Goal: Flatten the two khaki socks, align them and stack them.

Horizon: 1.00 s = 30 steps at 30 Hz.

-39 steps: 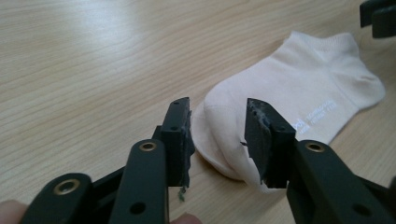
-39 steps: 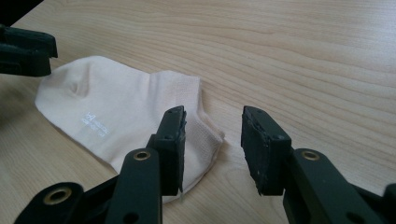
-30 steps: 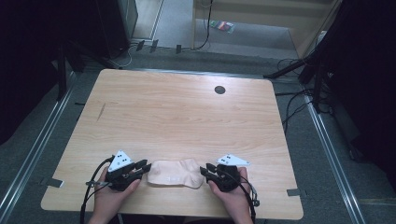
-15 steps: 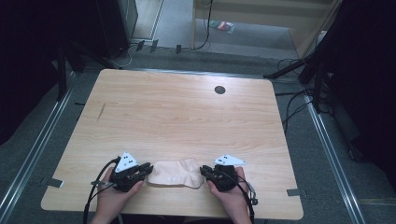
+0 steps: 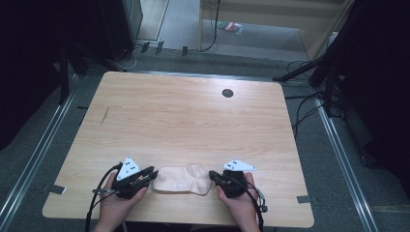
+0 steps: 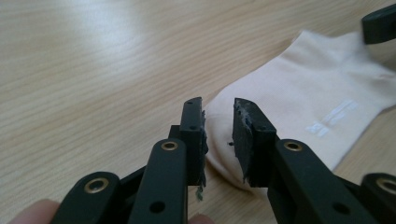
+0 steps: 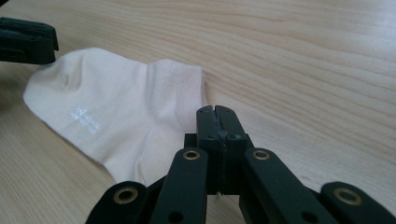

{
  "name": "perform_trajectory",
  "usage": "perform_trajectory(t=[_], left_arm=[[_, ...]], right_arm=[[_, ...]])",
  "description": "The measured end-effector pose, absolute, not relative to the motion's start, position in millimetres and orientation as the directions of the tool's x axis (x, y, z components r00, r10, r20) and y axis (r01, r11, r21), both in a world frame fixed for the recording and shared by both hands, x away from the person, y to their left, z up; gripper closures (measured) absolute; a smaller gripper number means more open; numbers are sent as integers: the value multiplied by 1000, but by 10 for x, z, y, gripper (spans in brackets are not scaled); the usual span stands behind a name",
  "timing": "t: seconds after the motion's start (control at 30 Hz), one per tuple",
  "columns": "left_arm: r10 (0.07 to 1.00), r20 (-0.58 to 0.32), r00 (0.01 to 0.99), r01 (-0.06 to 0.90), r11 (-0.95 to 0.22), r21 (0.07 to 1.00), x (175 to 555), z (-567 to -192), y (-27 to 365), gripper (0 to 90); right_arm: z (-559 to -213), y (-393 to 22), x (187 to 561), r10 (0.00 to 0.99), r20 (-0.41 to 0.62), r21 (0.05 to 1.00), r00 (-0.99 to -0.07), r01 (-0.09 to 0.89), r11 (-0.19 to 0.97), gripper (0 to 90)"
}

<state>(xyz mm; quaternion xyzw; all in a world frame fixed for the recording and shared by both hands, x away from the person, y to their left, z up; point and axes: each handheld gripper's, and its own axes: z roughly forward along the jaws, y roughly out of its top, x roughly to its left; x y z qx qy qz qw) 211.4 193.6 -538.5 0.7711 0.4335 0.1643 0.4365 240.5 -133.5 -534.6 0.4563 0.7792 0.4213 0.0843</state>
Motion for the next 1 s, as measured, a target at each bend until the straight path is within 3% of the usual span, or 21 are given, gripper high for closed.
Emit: perform_trajectory(t=[0.13,0.27,0.4,0.57,0.8,0.9,1.0], left_arm=[[779,-169,604,523,-227,821,2101,-5380,1917,812],[751,-167,639,516,-257,817,2085,-5386,1855,820],[764,-143,629,546,-303,781,2122,-5478,1812,786],[771,-96,630,535,-341,773,2126,-5498,1802,776],[777,-44,628,513,-372,774,2127,-5506,1777,785],[757,-66,650,496,-357,792,2119,-5503,1797,707],[746,-105,657,475,-302,827,2121,-5487,1862,627]], right_arm=[[-5329,-1345,2388,785,264,750,-561,631,198,803],[-5252,-1322,2314,758,272,793,-592,584,172,864],[-5316,-1167,2275,728,258,767,-636,593,246,892],[-5451,-1113,2343,747,242,707,-619,640,300,900],[-5458,-1223,2401,766,264,690,-586,670,275,900],[-5455,-1217,2393,767,260,694,-587,665,274,899],[-5442,-1218,2372,758,256,721,-600,640,264,760]])
